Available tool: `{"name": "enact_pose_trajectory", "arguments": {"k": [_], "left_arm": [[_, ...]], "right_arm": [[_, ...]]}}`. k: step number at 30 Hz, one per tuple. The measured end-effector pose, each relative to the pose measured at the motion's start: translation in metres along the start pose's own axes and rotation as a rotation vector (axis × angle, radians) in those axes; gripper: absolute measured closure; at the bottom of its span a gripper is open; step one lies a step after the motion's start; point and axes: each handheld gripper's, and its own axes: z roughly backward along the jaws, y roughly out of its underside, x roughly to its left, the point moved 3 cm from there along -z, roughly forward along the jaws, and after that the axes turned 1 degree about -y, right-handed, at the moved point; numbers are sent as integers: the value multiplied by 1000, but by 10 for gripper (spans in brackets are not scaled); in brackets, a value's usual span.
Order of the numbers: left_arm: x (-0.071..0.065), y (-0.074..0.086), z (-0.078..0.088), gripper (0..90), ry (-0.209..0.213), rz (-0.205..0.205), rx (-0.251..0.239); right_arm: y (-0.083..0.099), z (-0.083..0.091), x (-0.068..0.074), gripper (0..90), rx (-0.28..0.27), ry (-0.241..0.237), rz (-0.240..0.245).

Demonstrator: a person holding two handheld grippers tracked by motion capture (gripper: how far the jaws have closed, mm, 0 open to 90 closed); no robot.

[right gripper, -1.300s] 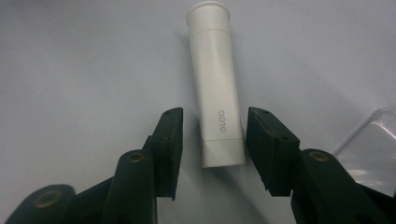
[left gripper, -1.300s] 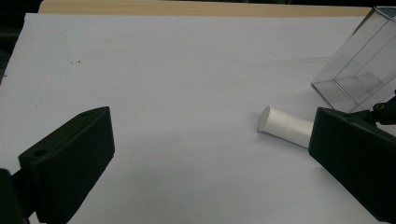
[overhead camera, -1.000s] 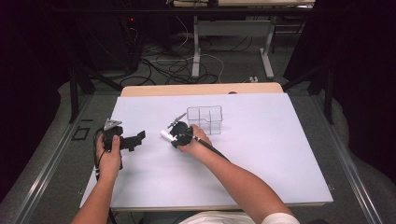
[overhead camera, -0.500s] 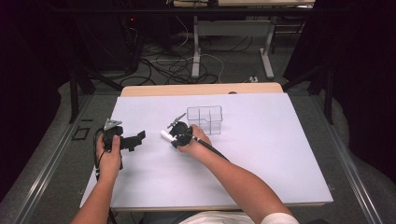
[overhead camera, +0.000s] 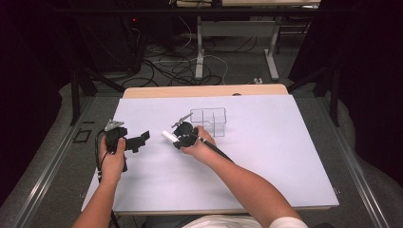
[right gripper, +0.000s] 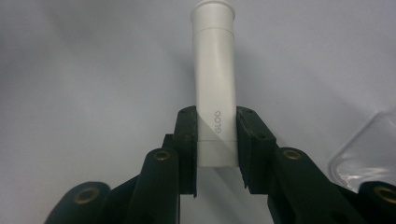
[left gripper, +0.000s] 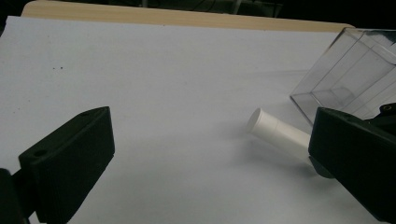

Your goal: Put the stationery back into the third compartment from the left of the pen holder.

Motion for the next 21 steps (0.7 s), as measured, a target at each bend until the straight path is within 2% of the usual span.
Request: {"name": "enact_pose_trajectory", "arguments": {"k": [6, 8, 14, 17, 18, 19, 21], "left_arm": [[-11, -9, 1, 3, 32, 30, -41], [-17, -12, 2, 3, 43, 18, -42], [-34, -15, 3, 3, 98, -16, -39], [-39, -15, 4, 3, 128, -3, -38], [-40, -15, 4, 3, 132, 1, -41], [-42, -15, 4, 4, 137, 3, -43], [-45, -16, 5, 11, 155, 7, -36]], "right_arm": [[-3, 18, 4, 714, -77, 11, 10], [-3, 24, 4, 714, -107, 21, 37], [5, 43, 3, 714, -181, 44, 32], [11, 50, 1, 714, -205, 57, 51], [13, 53, 1, 714, -226, 65, 44], [15, 55, 0, 714, -218, 61, 44], [19, 58, -2, 714, -237, 59, 38]]}}
